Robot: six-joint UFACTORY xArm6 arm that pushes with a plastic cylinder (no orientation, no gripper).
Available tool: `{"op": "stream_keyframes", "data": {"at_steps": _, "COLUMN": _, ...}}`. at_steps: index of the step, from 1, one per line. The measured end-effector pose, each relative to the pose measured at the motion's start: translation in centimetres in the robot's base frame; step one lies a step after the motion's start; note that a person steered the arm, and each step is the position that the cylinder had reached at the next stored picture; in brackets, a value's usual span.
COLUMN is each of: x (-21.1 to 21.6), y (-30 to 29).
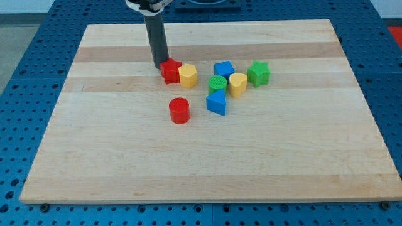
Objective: Push the red circle into the red star
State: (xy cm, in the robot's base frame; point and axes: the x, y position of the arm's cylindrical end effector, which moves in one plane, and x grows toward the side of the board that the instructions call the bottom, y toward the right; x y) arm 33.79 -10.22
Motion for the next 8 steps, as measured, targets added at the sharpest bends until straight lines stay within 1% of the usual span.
{"op": "stream_keyframes", "data": {"at_steps": 2, "x": 1.3, "y": -0.7}}
{"op": "stream_keyframes", "data": {"at_steps": 3, "x": 5.4, "y": -4.2}}
{"op": "stream_keyframes", "data": {"at_steps": 4, "x": 10.9, "y": -6.1}}
{"op": "stream_keyframes", "data": {"at_steps": 5, "x": 17.4, "y": -1.6}}
{"op": "stream_keyframes", "data": {"at_steps": 6, "x": 21.0, "y": 7.4}}
{"op": "stream_keyframes", "data": {"at_steps": 7, "x": 16.0, "y": 9.4}}
{"op": "stream_keyframes", "data": {"at_steps": 8, "x": 13.3, "y": 8.2}}
